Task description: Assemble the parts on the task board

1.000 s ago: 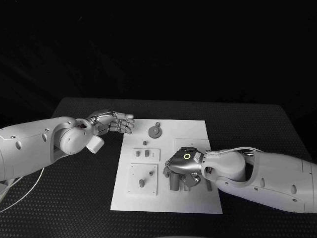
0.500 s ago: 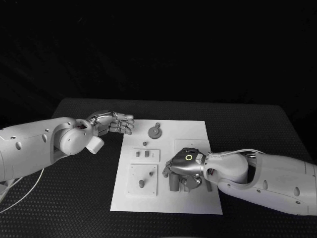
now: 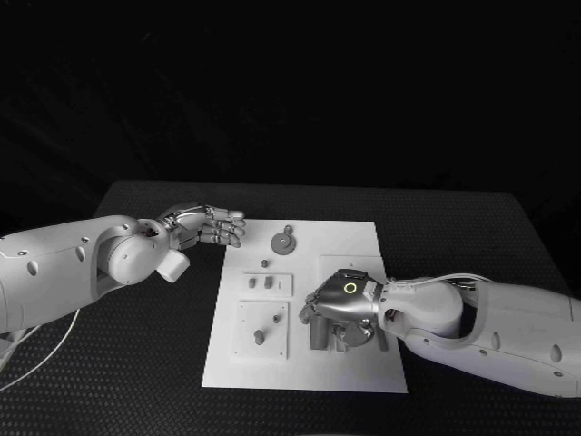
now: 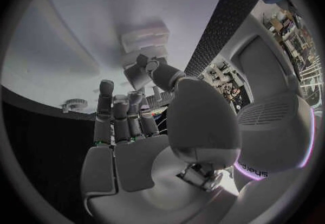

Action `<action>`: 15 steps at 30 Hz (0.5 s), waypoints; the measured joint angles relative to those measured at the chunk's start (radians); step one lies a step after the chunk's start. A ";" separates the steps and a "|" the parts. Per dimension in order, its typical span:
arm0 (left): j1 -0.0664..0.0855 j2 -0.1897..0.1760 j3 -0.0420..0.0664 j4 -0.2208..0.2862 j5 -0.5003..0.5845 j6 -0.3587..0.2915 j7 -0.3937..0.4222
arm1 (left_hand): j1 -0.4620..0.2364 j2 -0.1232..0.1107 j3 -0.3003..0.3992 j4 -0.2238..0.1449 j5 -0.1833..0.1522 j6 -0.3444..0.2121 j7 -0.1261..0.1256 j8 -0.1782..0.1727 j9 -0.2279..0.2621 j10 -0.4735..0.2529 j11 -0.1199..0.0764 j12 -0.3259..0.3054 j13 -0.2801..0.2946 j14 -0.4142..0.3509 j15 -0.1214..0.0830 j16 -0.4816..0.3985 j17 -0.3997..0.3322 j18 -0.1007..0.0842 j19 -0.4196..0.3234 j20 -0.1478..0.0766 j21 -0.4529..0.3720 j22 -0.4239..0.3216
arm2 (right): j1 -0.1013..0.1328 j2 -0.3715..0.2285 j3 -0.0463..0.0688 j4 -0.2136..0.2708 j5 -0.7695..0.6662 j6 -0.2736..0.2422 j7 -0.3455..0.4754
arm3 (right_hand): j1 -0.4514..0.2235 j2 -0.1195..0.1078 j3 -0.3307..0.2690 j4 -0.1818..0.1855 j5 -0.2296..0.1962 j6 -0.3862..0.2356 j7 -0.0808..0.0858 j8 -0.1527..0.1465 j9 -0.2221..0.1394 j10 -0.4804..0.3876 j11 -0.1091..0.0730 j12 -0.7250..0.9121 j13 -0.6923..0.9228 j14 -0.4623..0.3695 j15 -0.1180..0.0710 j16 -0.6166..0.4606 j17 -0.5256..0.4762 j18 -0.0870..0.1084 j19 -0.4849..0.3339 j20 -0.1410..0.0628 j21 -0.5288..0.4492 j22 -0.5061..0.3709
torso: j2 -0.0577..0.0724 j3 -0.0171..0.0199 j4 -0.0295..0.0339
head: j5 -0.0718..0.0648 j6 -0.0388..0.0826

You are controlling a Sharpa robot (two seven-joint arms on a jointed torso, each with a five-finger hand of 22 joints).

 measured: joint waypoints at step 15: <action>0.000 0.000 0.000 -0.002 0.000 0.006 -0.001 | 0.000 0.000 0.003 -0.003 0.000 0.000 0.000 0.000 0.000 0.000 0.000 0.000 0.000 0.000 0.000 0.000 0.000 0.000 0.000 0.000 0.000 0.000 | 0.001 -0.003 0.000 0.012 -0.008 -0.014 0.000 | 0.000 0.000 0.003 0.003 0.000 0.001 0.001 0.006 0.000 0.000 0.000 0.008 -0.003 0.000 0.000 0.009 -0.002 0.000 0.000 0.000 0.000 0.000 | 0.000 0.0003 0.0009 | 0.000 0.000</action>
